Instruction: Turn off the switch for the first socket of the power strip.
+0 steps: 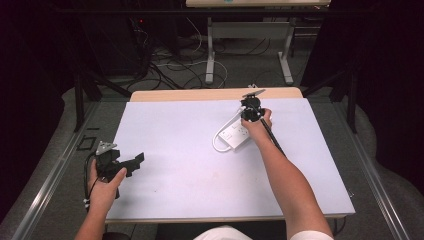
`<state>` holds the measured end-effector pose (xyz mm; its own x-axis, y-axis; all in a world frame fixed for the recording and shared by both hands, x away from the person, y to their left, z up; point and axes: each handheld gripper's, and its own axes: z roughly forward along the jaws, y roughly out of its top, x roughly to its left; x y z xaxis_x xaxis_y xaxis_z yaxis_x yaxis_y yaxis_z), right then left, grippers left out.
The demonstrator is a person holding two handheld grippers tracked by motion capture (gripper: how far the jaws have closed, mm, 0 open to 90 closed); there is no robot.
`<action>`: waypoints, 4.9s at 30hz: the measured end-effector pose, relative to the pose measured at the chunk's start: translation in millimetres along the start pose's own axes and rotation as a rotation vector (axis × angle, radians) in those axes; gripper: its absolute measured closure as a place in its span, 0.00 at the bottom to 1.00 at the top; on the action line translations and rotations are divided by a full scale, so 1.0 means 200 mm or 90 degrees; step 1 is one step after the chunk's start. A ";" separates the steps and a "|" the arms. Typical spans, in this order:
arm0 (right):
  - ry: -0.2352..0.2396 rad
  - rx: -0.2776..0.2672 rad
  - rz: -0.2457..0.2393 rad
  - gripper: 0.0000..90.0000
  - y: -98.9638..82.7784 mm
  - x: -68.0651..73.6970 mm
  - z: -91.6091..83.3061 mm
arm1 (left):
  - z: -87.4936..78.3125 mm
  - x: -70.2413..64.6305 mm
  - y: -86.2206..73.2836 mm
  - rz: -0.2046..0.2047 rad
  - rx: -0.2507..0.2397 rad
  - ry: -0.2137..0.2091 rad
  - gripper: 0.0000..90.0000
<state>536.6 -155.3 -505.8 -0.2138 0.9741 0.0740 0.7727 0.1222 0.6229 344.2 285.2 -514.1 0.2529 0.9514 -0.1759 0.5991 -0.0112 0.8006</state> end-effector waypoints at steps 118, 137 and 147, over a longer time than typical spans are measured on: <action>0.024 -0.068 0.012 0.97 -0.97 -0.52 -0.62 | 0.01 -0.04 -0.02 0.003 0.010 -0.004 0.05; 0.028 -0.086 0.042 0.97 -1.00 -0.56 -0.65 | 0.01 -0.04 -0.03 0.005 0.016 -0.003 0.05; 0.024 -0.083 0.051 0.97 -1.01 -0.58 -0.65 | 0.02 -0.03 -0.03 0.004 0.016 -0.004 0.05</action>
<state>328.0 -317.5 -539.6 -0.1793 0.9715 0.1548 0.7048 0.0171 0.7092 341.4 277.7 -519.1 0.2612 0.9494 -0.1743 0.6158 -0.0248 0.7875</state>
